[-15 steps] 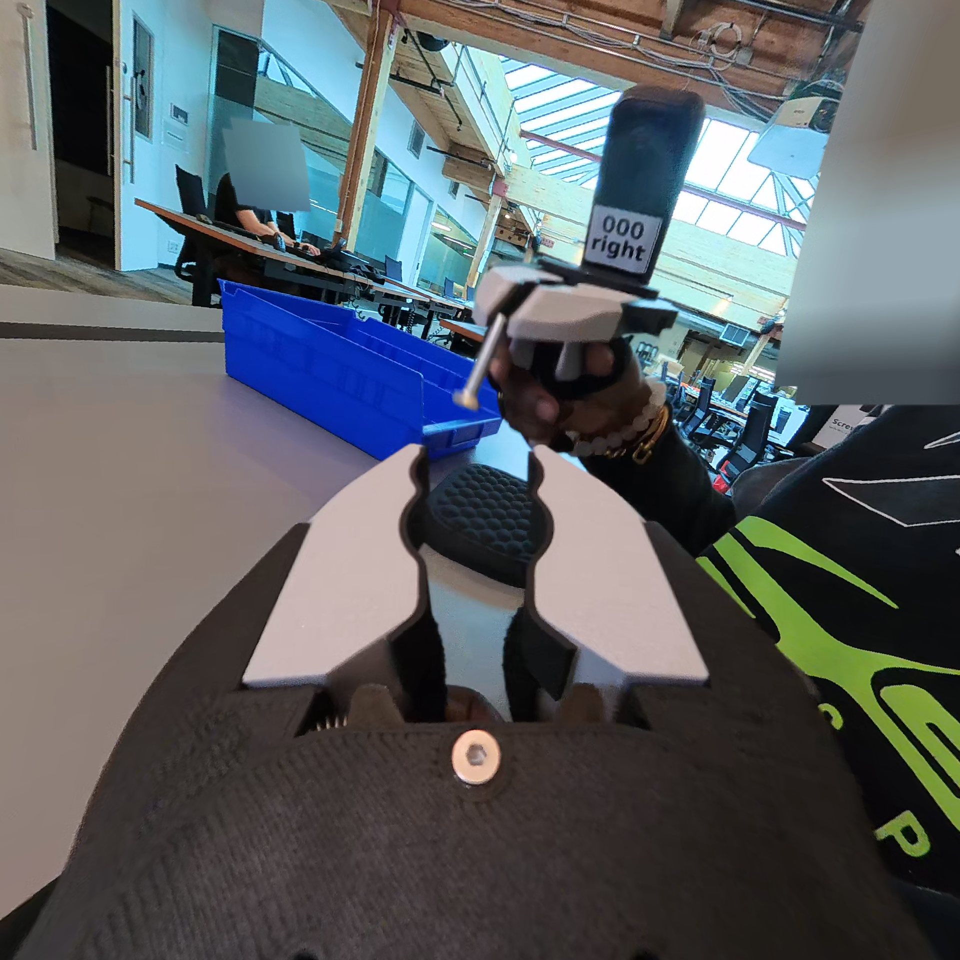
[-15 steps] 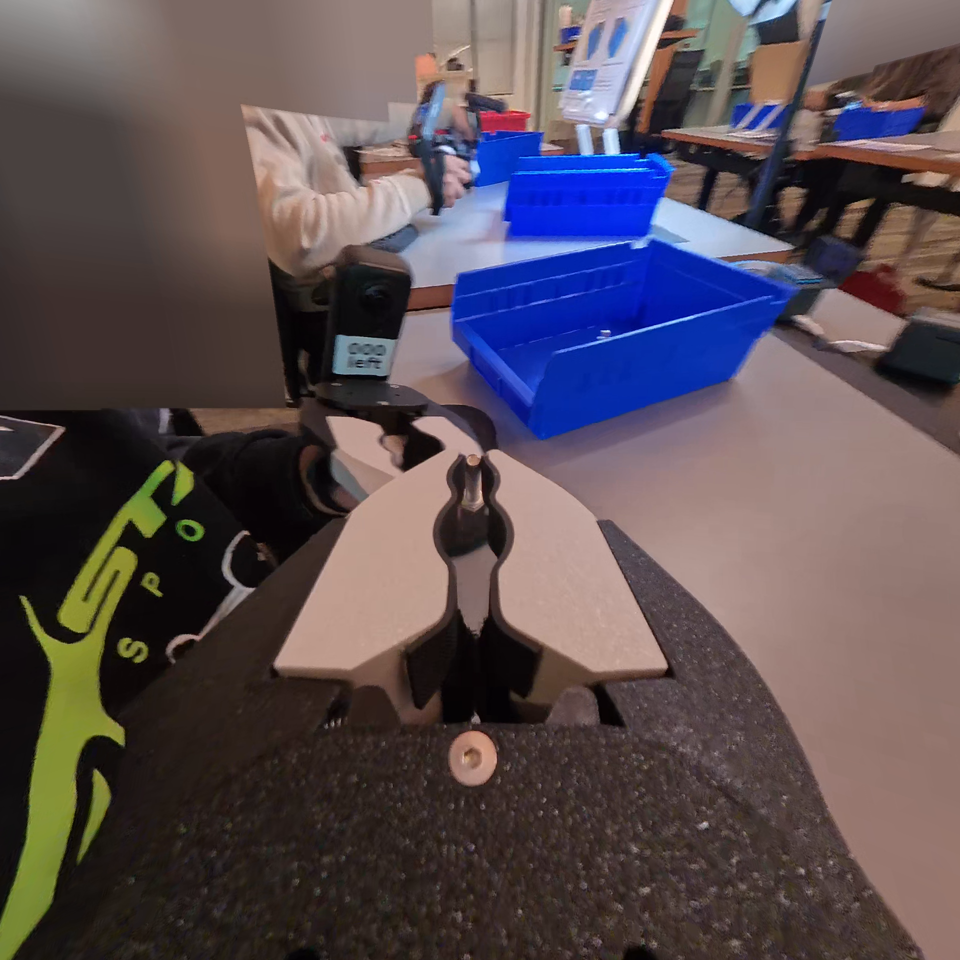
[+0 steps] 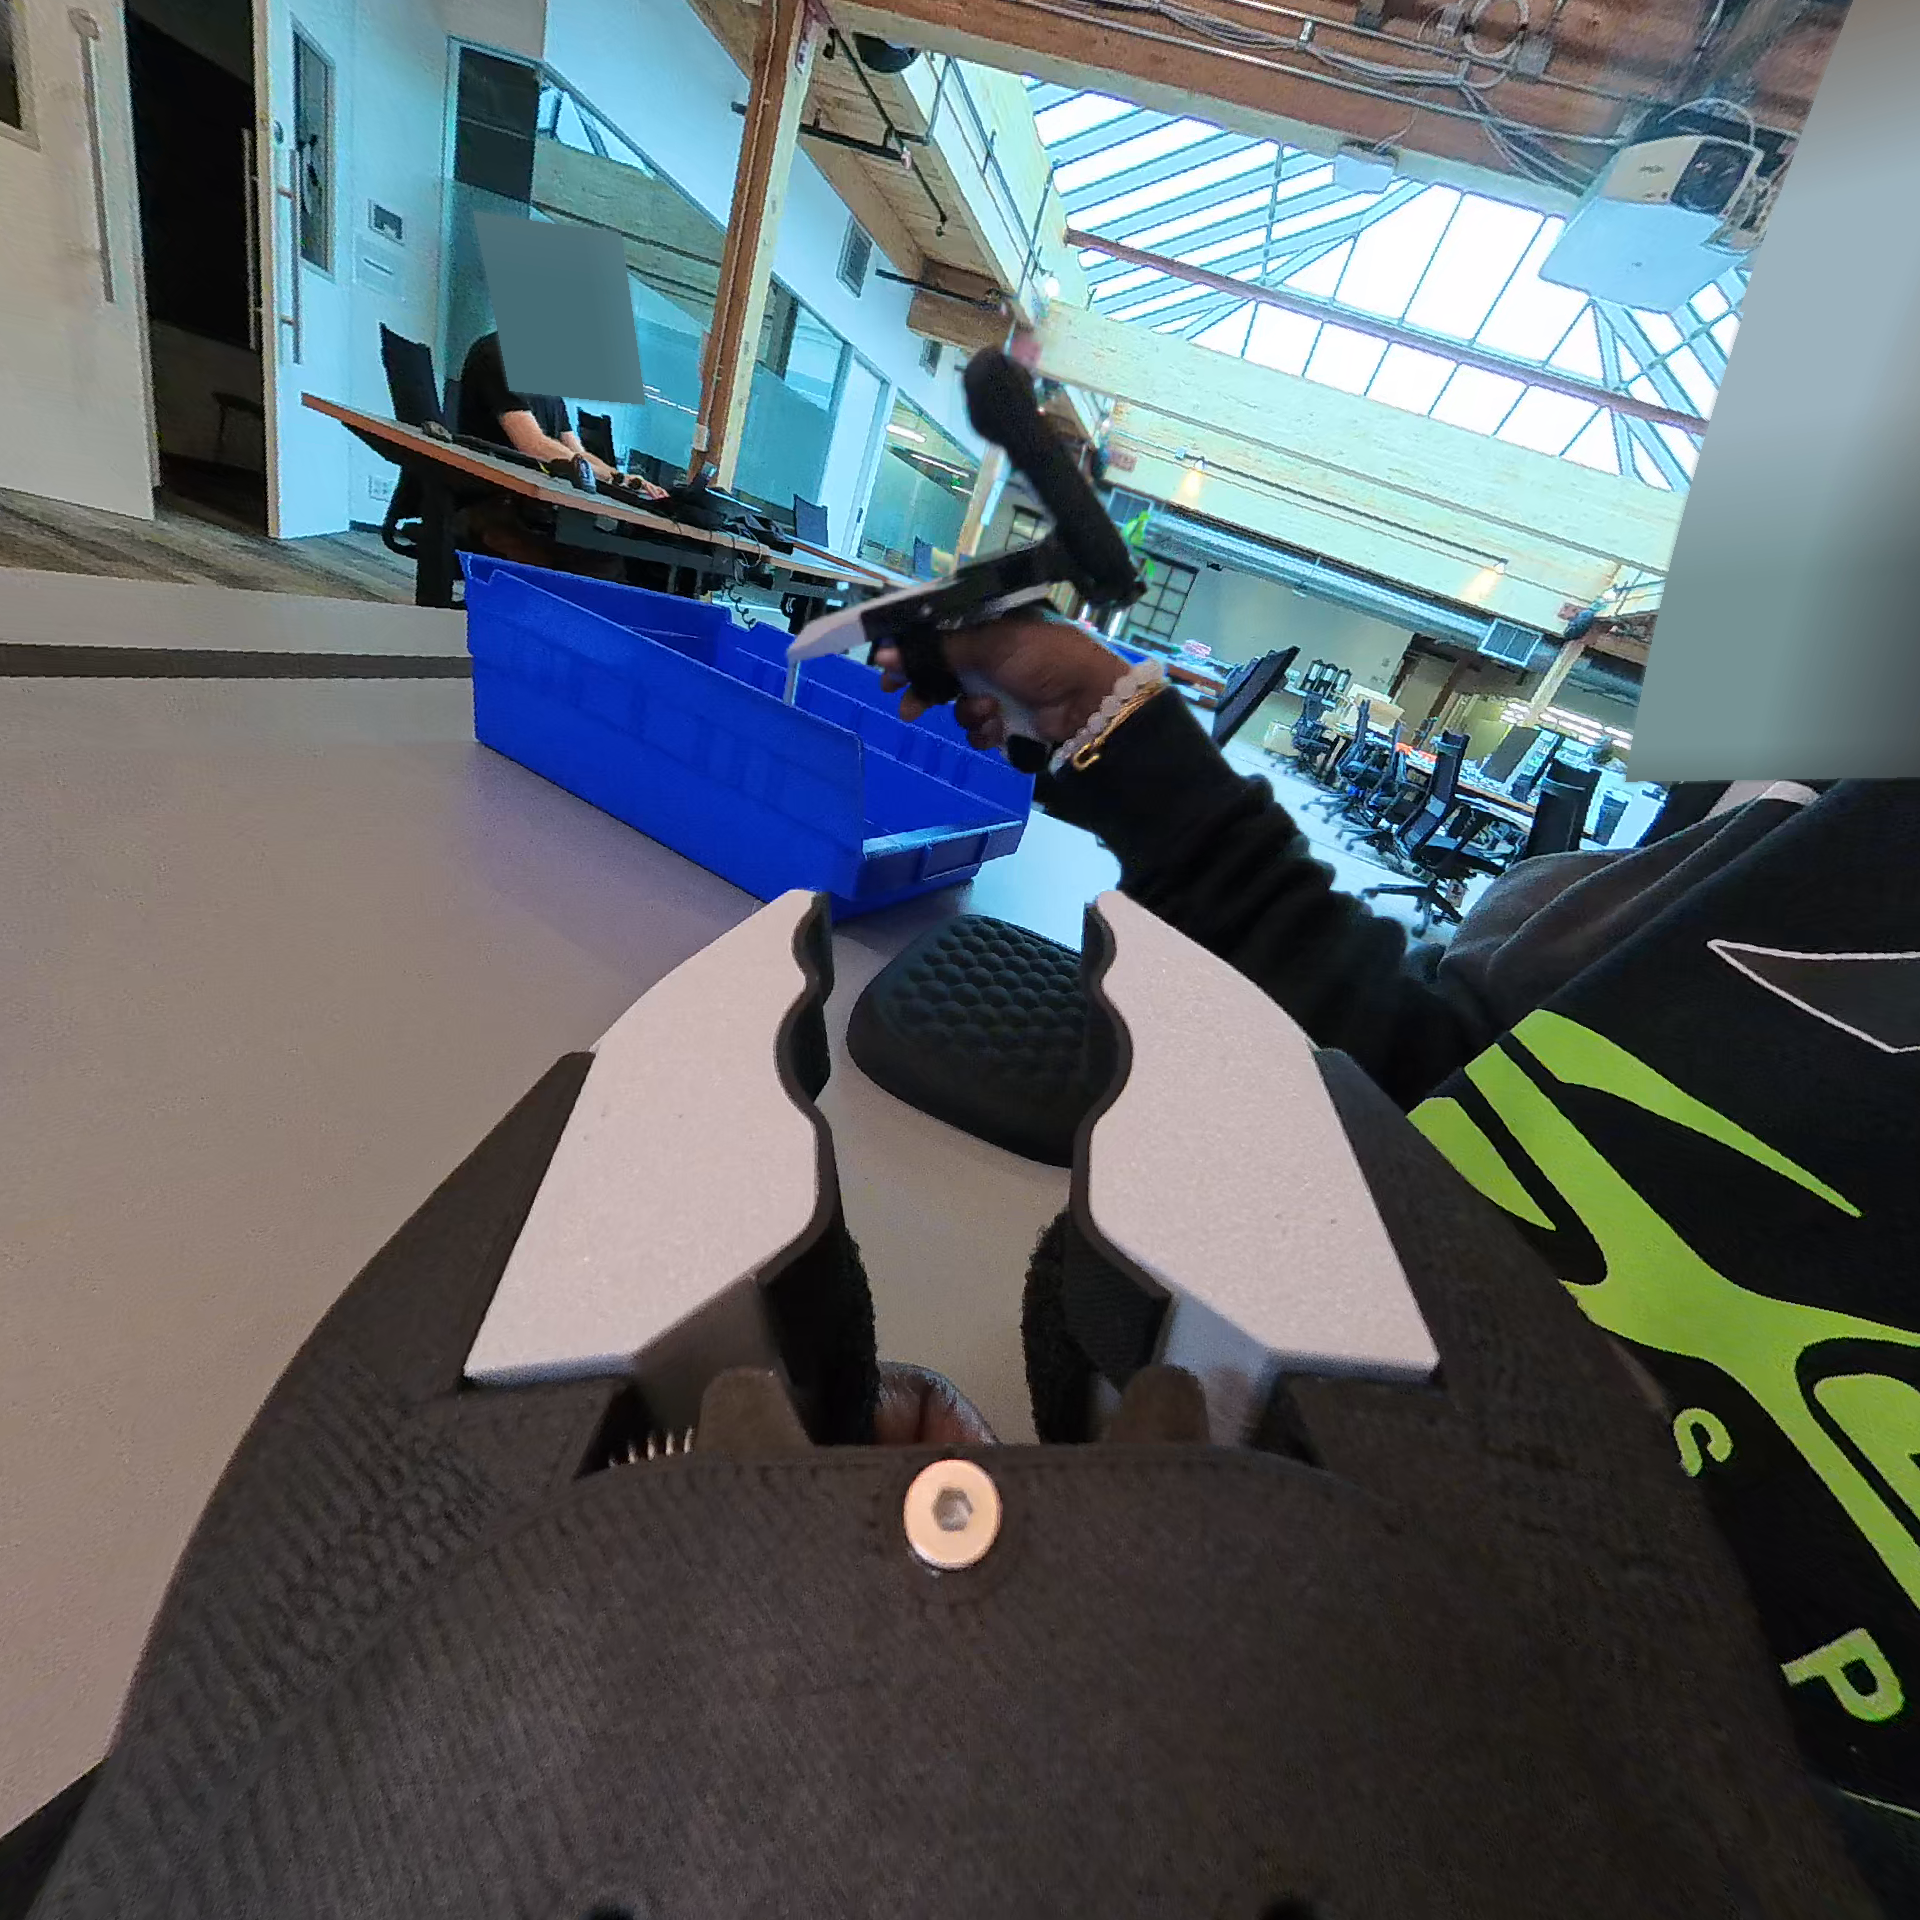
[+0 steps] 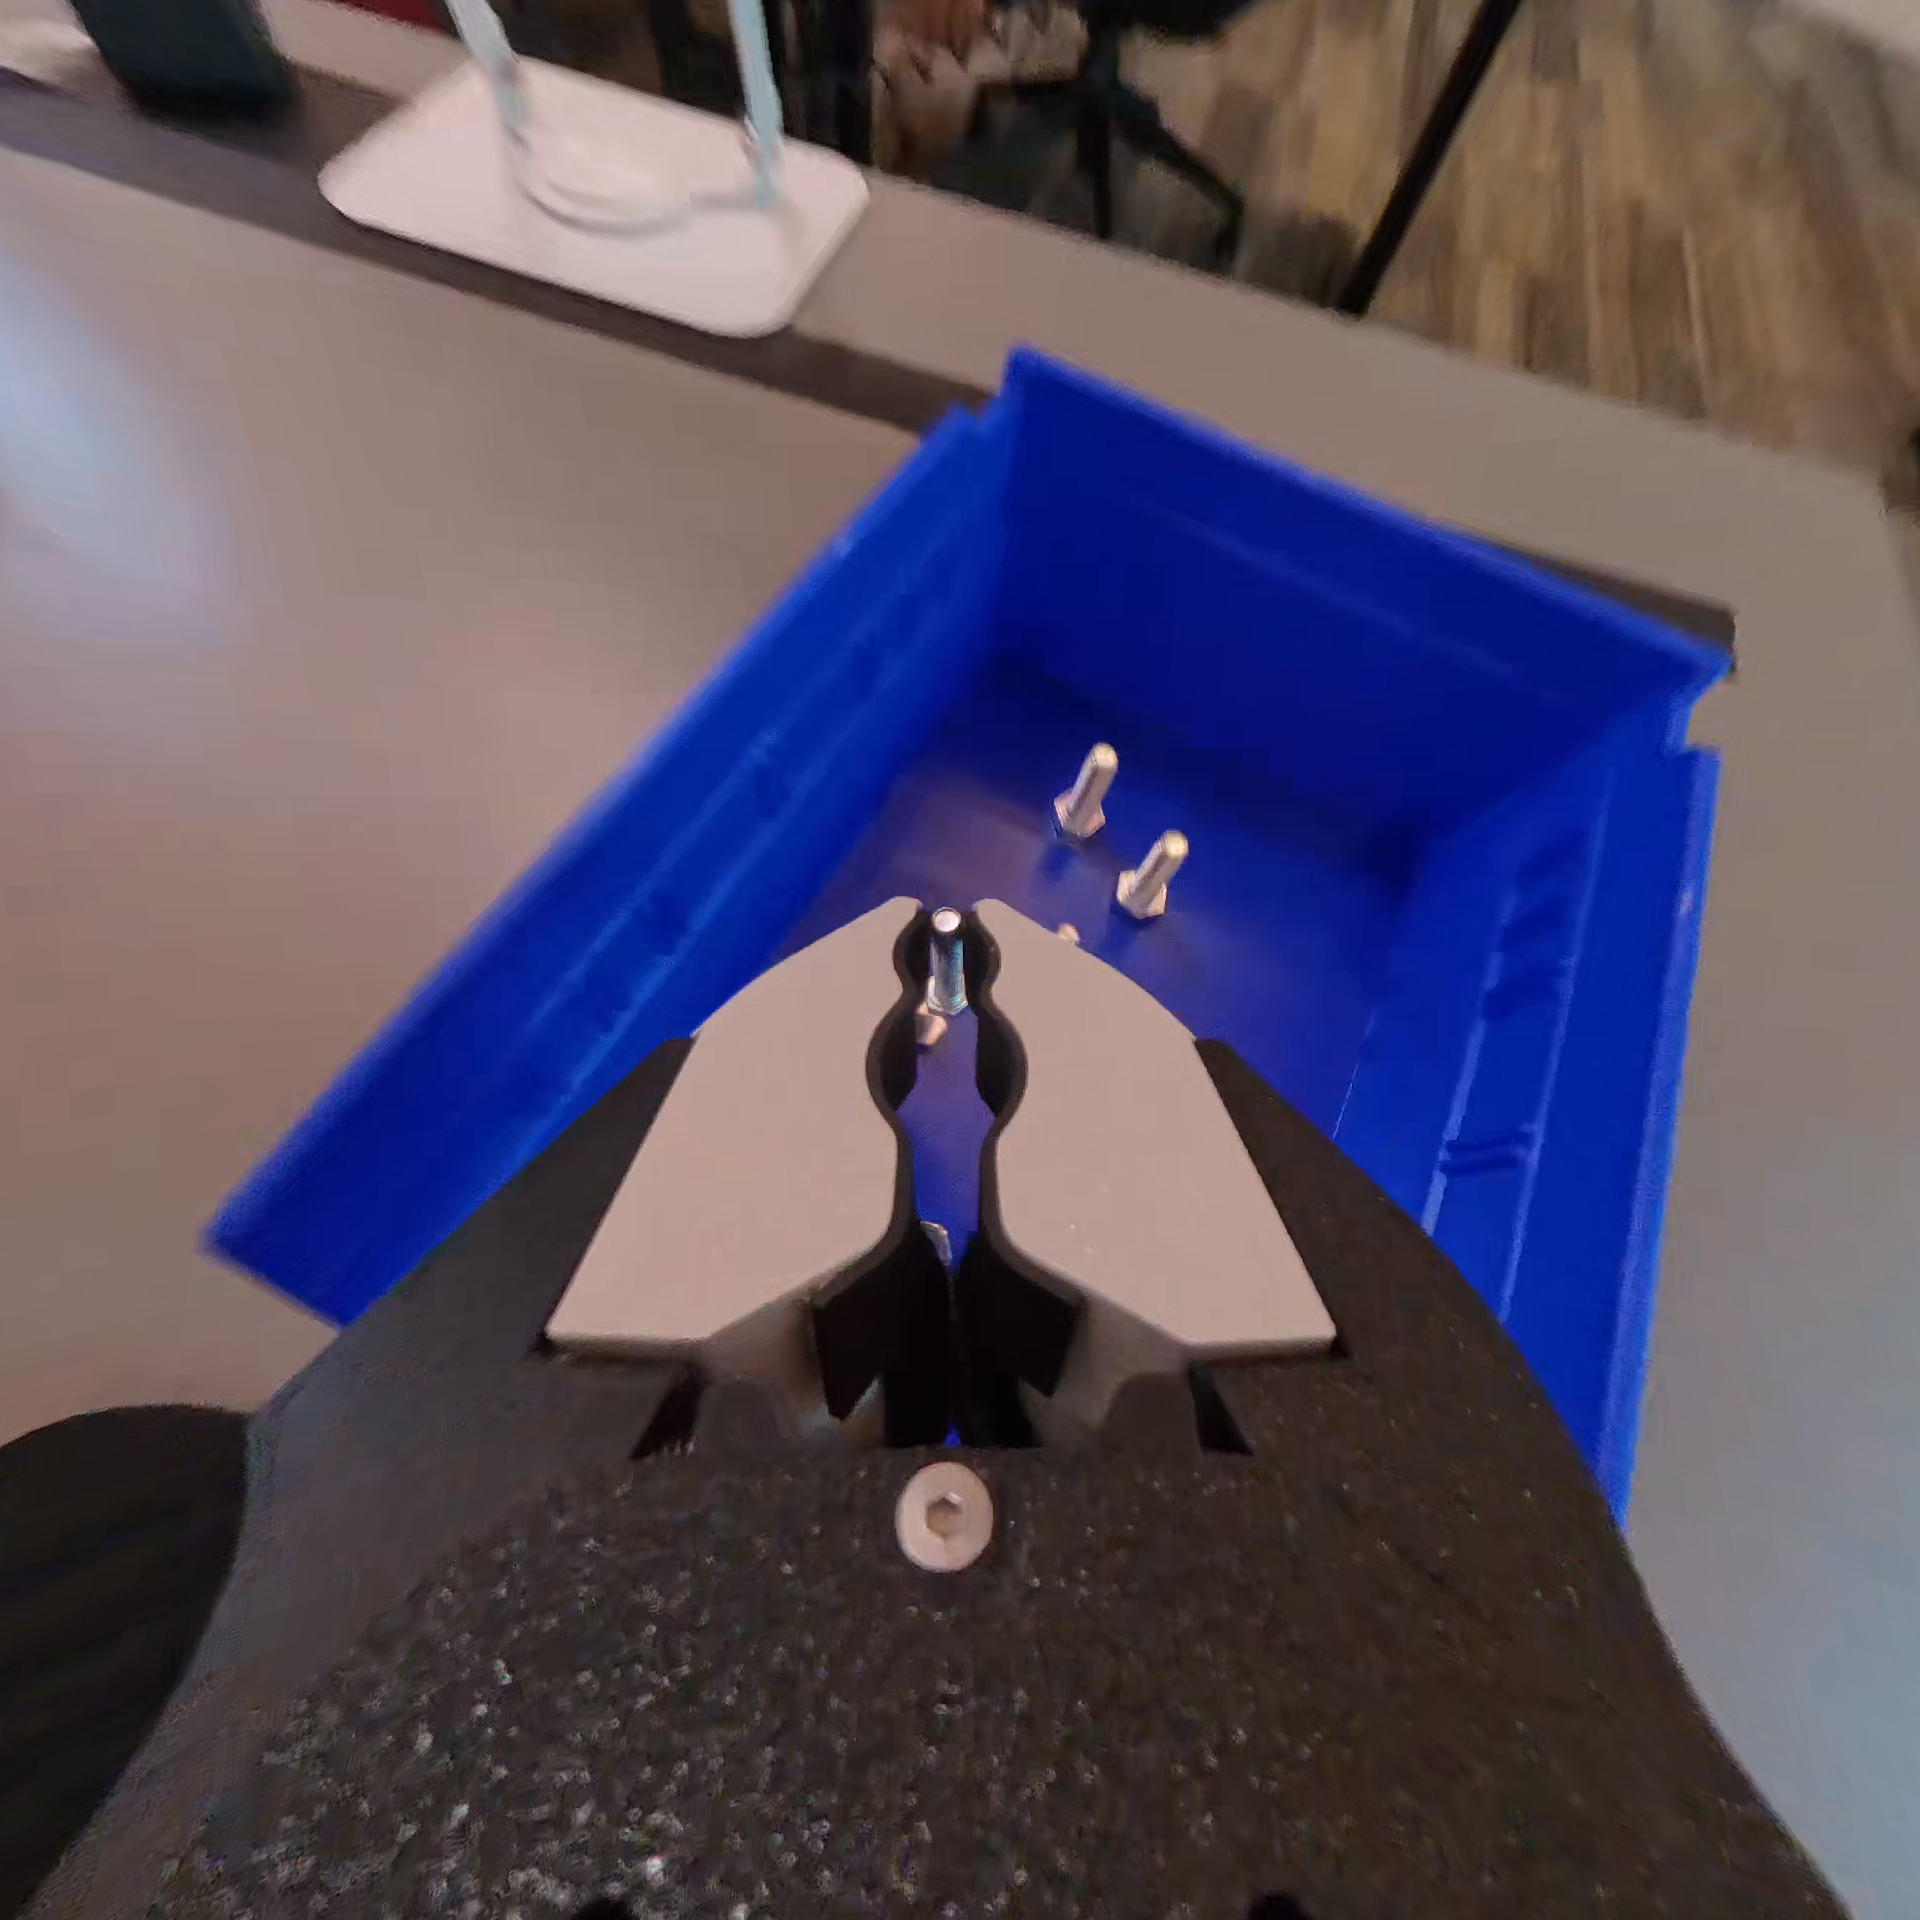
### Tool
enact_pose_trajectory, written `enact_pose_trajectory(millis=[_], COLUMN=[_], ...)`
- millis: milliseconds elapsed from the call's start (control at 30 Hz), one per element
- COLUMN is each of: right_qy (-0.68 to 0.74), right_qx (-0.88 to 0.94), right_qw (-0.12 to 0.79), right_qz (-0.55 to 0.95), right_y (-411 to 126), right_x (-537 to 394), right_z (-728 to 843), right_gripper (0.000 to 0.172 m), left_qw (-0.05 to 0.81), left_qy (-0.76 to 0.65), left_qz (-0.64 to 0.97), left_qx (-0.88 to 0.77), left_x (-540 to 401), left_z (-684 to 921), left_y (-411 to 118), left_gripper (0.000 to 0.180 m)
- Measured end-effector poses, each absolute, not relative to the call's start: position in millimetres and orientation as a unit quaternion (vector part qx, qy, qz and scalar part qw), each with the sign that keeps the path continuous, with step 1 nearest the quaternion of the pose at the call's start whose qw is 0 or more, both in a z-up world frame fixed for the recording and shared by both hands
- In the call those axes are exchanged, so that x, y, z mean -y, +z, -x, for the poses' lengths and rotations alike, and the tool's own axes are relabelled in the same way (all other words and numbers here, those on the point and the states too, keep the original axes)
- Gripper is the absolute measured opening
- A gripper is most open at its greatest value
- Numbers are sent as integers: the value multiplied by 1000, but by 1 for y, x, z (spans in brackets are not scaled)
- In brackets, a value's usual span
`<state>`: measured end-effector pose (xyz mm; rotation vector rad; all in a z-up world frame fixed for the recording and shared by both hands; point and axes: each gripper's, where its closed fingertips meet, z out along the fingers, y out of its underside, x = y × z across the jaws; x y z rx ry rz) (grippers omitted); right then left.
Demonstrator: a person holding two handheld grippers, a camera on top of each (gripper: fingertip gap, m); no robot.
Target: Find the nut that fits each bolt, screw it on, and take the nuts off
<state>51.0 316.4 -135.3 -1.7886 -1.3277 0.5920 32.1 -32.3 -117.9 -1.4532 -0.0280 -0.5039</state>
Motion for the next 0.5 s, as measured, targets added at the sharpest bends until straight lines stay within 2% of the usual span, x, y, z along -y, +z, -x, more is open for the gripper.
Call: enact_pose_trajectory(millis=[200,500], right_qy=[204,196], right_qx=[516,519], right_qw=[336,302], right_qz=[761,776], right_y=[-190,-210], right_x=[-338,-341], right_z=[-51,-53], right_gripper=[6,6], left_qw=[715,714], left_qy=[-226,-228], left_qz=[662,662], left_qx=[12,16], left_x=[31,30], left_z=[-32,-31], left_y=[-119,-119], left_gripper=[45,45])
